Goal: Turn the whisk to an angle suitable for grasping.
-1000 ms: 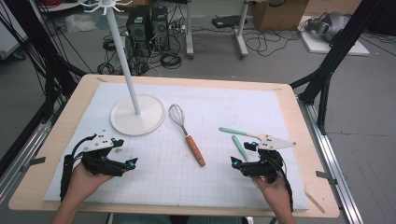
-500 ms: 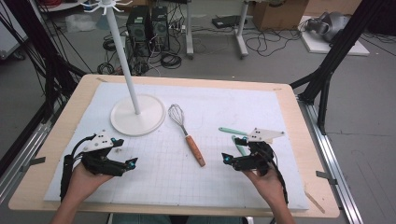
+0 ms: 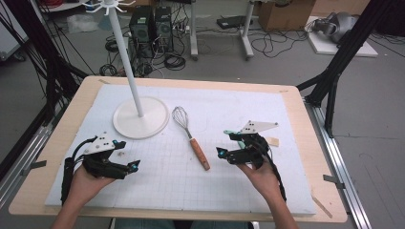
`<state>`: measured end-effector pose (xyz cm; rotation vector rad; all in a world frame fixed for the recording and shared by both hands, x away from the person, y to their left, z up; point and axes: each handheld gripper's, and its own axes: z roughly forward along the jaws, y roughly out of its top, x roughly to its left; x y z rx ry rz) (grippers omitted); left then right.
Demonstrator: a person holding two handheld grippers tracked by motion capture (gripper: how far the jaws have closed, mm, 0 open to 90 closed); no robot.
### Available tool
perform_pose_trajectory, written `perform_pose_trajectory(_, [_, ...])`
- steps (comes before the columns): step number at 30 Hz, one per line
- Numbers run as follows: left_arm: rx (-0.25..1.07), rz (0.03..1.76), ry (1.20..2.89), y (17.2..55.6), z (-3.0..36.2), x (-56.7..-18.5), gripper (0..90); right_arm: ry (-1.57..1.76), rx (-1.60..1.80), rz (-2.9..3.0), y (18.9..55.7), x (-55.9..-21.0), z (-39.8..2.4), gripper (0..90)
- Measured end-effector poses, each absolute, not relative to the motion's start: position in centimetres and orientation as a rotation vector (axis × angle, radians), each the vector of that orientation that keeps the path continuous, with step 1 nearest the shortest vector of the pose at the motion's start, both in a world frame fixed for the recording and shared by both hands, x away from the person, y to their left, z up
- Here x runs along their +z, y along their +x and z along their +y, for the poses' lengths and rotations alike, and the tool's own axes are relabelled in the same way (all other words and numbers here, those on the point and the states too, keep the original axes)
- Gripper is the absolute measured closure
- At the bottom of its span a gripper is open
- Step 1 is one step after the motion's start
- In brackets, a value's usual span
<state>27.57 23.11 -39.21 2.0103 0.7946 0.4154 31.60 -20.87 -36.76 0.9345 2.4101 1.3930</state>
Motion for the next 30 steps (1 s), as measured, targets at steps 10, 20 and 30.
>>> perform_pose_trajectory(10, [0.418,0.799,2.01,27.7,23.2,-39.3,13.2,0.938,1.324,2.468,33.7,-35.6,-17.9,31.7])
perform_pose_trajectory(20, [0.417,0.801,2.012,27.7,23.2,-39.4,13.2,0.963,1.248,2.522,34.9,-37.6,-15.2,34.9])
perform_pose_trajectory(30, [0.415,0.8,2.013,27.8,23.3,-39.4,13.2,1.0,1.194,2.548,35.6,-39.0,-14.2,37.7])
